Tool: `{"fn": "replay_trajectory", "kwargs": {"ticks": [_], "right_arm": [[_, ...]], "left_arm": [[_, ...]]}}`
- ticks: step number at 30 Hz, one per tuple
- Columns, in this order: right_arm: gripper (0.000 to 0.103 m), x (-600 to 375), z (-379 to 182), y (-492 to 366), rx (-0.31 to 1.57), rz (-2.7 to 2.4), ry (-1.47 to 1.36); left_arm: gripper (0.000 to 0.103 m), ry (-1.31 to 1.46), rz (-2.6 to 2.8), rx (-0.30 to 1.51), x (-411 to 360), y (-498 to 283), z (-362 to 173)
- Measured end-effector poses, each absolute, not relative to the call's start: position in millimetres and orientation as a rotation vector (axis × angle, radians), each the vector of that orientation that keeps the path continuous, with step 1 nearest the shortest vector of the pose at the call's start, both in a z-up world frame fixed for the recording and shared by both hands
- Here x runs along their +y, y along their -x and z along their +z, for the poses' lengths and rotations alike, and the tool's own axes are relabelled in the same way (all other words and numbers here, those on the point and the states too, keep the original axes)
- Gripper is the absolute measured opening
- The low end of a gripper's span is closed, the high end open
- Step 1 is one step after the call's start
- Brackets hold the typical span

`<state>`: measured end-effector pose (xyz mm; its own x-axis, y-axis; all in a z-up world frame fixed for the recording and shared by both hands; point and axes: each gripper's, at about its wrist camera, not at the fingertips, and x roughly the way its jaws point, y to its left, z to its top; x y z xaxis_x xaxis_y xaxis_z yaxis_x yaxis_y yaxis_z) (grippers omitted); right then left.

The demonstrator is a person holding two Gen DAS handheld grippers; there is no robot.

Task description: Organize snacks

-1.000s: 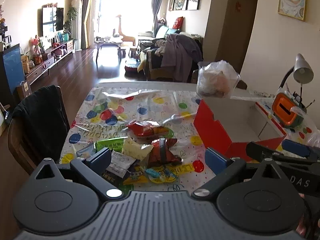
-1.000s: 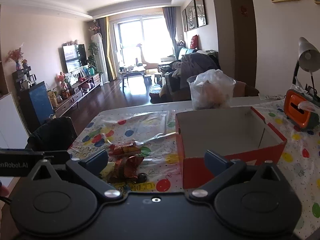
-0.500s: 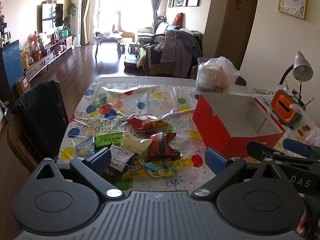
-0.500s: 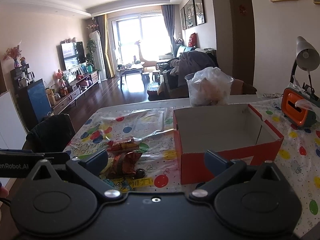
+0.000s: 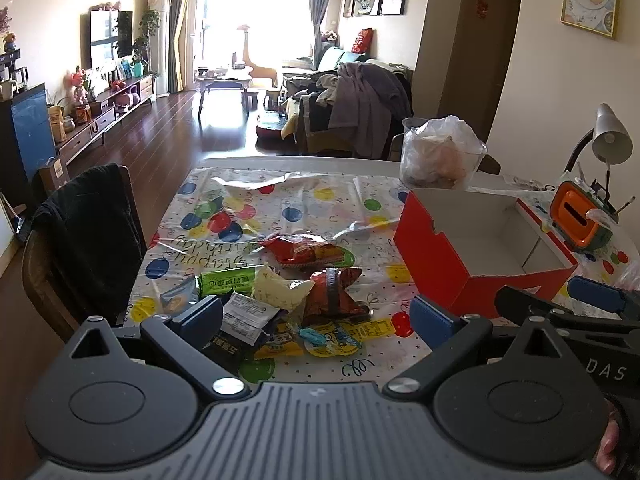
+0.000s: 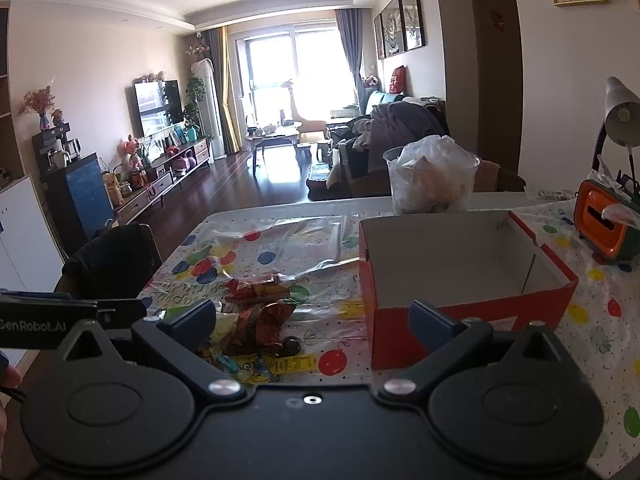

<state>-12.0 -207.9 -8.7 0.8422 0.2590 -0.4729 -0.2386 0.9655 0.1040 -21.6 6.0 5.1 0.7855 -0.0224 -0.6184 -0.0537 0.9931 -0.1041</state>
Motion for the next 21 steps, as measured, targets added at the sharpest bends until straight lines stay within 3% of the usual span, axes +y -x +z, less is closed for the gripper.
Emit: {"fn": "replay_trajectory", "kwargs": {"ticks": [21], "right_arm": [[0.103, -194, -3, 11, 0.472, 0.290, -0.002]], "left_arm": [[0.100, 0.121, 0.056, 0.633, 17, 23, 11]]}}
